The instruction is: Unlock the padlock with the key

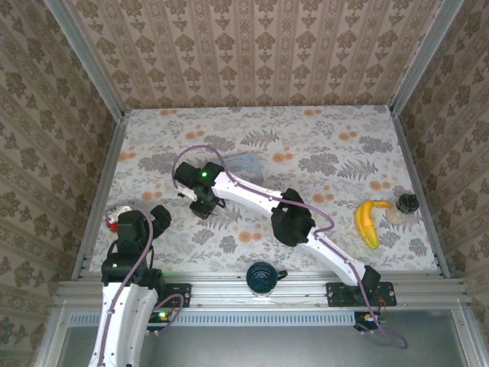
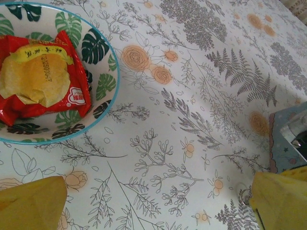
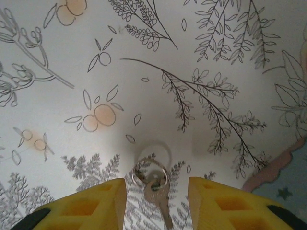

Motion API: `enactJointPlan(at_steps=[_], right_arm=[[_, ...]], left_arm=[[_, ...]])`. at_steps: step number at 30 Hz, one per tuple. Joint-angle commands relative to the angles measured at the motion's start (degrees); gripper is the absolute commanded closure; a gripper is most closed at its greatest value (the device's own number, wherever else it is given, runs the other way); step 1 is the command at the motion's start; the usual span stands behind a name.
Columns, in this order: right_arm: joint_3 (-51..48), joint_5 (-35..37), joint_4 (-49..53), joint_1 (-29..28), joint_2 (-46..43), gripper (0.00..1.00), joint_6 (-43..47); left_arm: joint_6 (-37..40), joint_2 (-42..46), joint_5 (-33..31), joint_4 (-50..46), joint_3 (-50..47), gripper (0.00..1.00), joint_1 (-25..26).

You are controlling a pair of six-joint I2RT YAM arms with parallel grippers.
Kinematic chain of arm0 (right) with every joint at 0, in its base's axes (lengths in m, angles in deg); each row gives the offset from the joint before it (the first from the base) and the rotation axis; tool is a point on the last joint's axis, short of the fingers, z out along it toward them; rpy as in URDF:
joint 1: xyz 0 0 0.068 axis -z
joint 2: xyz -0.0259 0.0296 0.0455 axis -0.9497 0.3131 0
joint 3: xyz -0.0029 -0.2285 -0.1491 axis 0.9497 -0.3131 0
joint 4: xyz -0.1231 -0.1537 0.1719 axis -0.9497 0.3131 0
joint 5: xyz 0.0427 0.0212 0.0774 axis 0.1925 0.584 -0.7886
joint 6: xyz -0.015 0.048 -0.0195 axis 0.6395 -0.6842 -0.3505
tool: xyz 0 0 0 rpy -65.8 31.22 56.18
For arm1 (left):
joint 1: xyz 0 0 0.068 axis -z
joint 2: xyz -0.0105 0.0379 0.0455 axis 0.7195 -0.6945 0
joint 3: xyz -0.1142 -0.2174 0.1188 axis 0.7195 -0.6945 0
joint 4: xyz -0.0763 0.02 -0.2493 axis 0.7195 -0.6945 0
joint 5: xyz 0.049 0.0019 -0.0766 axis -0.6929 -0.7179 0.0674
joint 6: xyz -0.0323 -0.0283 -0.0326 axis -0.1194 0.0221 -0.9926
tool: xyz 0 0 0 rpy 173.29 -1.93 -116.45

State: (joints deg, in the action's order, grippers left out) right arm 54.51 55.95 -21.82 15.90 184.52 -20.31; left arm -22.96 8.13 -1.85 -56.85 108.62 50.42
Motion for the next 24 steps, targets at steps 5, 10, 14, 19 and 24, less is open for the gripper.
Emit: enactJointPlan(at_steps=[5,10,14,19,24], right_arm=[[2.0,-3.2,-0.1,0.5,2.5,0.62,0.4],[2.0,-2.8,-0.4,0.5,3.2,0.64,0.4],[2.2,-2.2,-0.7,0.8,3.9,0.69,0.0],[2.2,-2.3,-0.6,1.1,4.3,0.76,-0.5],[3.0,-2.4,0.5,1.1,3.9,0.89,-1.1]], left_arm=[[-1.3,0.6,0.9,-0.3,-0.7,0.0,-0.5],[-1.3,0.6,0.9,0.2,-1.1,0.0,-0.5],[-1.5,0.6,1.3,0.4,-1.3,0.0,-0.6],[-1.5,0.6,1.6,0.4,-1.3,0.0,-0.7],[-1.6,0.6,1.9,0.8,-1.3,0.0,-0.8]])
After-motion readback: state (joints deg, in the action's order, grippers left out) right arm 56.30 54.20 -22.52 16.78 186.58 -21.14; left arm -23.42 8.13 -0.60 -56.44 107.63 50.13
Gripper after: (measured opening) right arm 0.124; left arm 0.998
